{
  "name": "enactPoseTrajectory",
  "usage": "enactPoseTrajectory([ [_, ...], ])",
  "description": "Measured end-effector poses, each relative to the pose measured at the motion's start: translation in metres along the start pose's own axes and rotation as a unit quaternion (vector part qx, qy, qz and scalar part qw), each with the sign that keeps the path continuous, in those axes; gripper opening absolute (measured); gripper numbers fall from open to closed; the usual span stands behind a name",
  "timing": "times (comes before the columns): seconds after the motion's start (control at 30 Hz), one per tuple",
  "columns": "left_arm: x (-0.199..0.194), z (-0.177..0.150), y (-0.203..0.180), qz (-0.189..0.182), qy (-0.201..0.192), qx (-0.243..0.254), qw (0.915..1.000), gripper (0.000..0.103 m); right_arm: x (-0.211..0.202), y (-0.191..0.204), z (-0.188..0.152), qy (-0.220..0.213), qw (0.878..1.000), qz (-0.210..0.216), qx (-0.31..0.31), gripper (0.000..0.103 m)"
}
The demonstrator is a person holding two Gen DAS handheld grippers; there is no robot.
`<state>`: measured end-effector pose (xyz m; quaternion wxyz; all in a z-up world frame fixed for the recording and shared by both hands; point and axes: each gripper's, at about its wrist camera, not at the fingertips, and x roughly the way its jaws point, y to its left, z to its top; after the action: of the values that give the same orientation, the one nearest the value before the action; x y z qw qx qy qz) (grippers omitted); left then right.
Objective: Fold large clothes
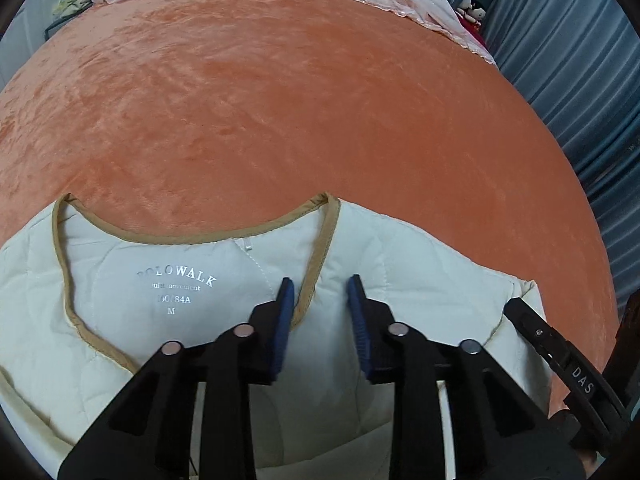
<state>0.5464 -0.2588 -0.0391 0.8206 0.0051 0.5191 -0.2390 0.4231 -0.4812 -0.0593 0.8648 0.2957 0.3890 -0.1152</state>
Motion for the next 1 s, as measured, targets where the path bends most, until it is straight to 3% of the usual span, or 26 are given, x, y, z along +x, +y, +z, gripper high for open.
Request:
enactPoseTrajectory([
  [0.03,-0.002,0.000,-0.004,0.003,-0.007,0.011,0.9999,0.006,-0.004,0.003,-0.001,-0.011,1.000,-0.001,-0.010,0.014],
  [0.07,-0.003,-0.001,-0.007,0.013,-0.014,0.019,0.9996,0.002,-0.008,0.004,-0.002,-0.022,1.000,-0.002,-0.018,0.012],
  [0.17,-0.010,0.000,-0.008,0.028,-0.033,0.024,0.9988,0.002,-0.013,0.005,-0.002,-0.041,0.999,-0.009,-0.027,0.009],
  [0.33,0.001,-0.004,-0.011,0.058,-0.034,0.043,0.9968,0.001,0.001,0.000,-0.004,-0.026,0.999,-0.036,-0.022,0.008],
  [0.57,0.012,-0.008,0.002,0.050,-0.052,0.014,0.9973,0.002,0.012,-0.010,-0.006,-0.023,0.999,-0.038,-0.011,0.009],
  [0.63,0.009,-0.008,0.002,0.048,-0.058,0.014,0.9971,0.004,0.010,-0.016,-0.003,-0.023,1.000,-0.018,0.005,0.010],
  [0.7,-0.007,-0.008,0.008,0.052,-0.071,0.002,0.9961,0.005,-0.004,-0.023,0.002,-0.021,0.999,0.002,0.035,0.019],
  [0.77,-0.038,-0.010,0.020,0.036,-0.092,-0.005,0.9951,0.006,-0.041,-0.018,0.008,-0.070,0.996,-0.007,0.047,0.022],
  [0.83,-0.073,-0.012,0.038,0.035,-0.109,0.008,0.9934,0.010,-0.074,0.006,0.016,-0.103,0.994,0.012,0.014,0.023],
  [0.9,-0.094,-0.013,0.059,0.043,-0.101,0.022,0.9937,0.009,-0.084,0.046,0.021,-0.086,0.995,0.032,-0.044,0.023],
  [1.0,-0.100,-0.016,0.090,0.021,-0.046,0.040,0.9979,0.009,-0.050,0.115,0.010,0.025,0.987,0.068,-0.146,0.023],
])
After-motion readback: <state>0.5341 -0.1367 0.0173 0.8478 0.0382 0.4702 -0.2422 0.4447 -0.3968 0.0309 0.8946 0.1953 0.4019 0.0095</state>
